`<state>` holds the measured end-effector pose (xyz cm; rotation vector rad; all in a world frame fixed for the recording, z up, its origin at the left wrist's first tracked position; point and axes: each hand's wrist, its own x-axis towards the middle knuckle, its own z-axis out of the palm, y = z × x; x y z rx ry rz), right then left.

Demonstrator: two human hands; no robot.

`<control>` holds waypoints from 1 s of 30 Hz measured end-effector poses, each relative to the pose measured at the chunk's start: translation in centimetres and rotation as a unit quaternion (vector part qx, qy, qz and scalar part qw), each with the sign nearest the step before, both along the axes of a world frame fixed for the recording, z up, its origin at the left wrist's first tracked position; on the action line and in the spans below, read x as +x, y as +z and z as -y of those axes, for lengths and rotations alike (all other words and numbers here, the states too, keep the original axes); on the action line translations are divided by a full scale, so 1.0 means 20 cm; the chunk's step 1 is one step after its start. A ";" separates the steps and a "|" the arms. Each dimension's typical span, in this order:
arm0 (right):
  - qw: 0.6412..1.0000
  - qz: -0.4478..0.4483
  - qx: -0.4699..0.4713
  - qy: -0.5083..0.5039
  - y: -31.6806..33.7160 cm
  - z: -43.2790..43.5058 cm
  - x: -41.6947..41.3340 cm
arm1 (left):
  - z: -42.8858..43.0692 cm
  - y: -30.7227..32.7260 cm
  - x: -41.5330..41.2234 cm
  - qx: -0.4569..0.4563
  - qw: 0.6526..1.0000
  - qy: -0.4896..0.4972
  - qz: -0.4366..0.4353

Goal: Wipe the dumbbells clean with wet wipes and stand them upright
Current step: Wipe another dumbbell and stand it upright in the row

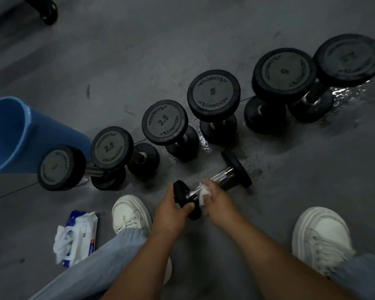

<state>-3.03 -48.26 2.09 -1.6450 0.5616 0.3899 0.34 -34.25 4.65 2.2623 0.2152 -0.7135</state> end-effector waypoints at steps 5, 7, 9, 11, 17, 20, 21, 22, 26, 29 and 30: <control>0.987 -0.034 -0.099 -0.122 -0.05 0.10 0.07 | 0.00 -0.03 -0.06 -0.020 0.998 0.051 0.006; 0.998 -0.028 -0.052 -0.018 -0.03 0.00 0.04 | 0.01 -0.02 -0.08 -0.008 0.999 0.041 0.006; 1.000 -0.016 -0.004 0.014 -0.02 -0.05 0.00 | 0.01 -0.01 -0.08 0.007 1.000 0.025 0.011; 0.996 -0.002 -0.049 -0.081 -0.06 0.02 0.01 | 0.01 -0.01 -0.08 0.021 1.000 0.012 0.011; 1.000 0.005 0.014 -0.004 0.02 -0.07 -0.05 | 0.06 0.07 -0.13 0.064 0.997 0.028 0.021; 0.987 -0.026 -0.130 -0.091 0.05 0.09 -0.02 | 0.05 0.07 -0.17 0.069 0.997 0.033 0.006; 0.979 -0.055 -0.164 -0.106 0.05 0.13 -0.04 | 0.05 0.08 -0.18 0.072 0.997 0.035 0.008; 0.976 -0.080 -0.179 -0.095 0.07 0.16 -0.06 | 0.06 0.09 -0.19 0.079 0.996 0.034 0.008; 0.988 -0.051 -0.118 0.082 0.11 0.04 -0.11 | 0.06 0.10 -0.26 0.065 0.997 0.027 -0.012; 0.971 -0.043 -0.233 0.002 0.07 0.16 -0.12 | 0.06 0.10 -0.29 0.059 0.998 0.026 -0.023; 0.965 -0.060 -0.254 -0.006 0.08 0.17 -0.14 | 0.07 0.11 -0.30 0.066 0.997 0.025 -0.024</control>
